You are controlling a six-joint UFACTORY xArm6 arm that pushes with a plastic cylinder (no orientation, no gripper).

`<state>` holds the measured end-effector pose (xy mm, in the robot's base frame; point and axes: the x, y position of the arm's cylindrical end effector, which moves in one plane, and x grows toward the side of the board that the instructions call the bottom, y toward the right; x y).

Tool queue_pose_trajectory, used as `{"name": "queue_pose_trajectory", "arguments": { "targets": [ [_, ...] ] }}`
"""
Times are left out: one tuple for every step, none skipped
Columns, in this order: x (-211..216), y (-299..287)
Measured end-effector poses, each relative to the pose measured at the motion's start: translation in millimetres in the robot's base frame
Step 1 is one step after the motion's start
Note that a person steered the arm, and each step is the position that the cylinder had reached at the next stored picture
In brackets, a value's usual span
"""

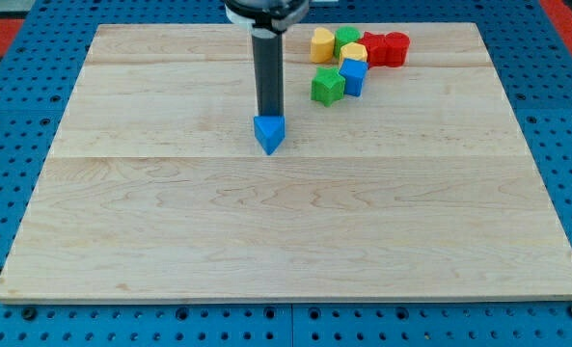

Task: Locate the blue triangle vertically at the bottom side of the green star

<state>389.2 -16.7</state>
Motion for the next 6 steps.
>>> {"name": "queue_pose_trajectory", "arguments": {
  "targets": [
    [36.4,6.9],
    [49.9,-1.7],
    [30.7,-23.4],
    [64.6,-29.6],
    [90.1,14.9],
    [73.4,40.4]
  ]
}}
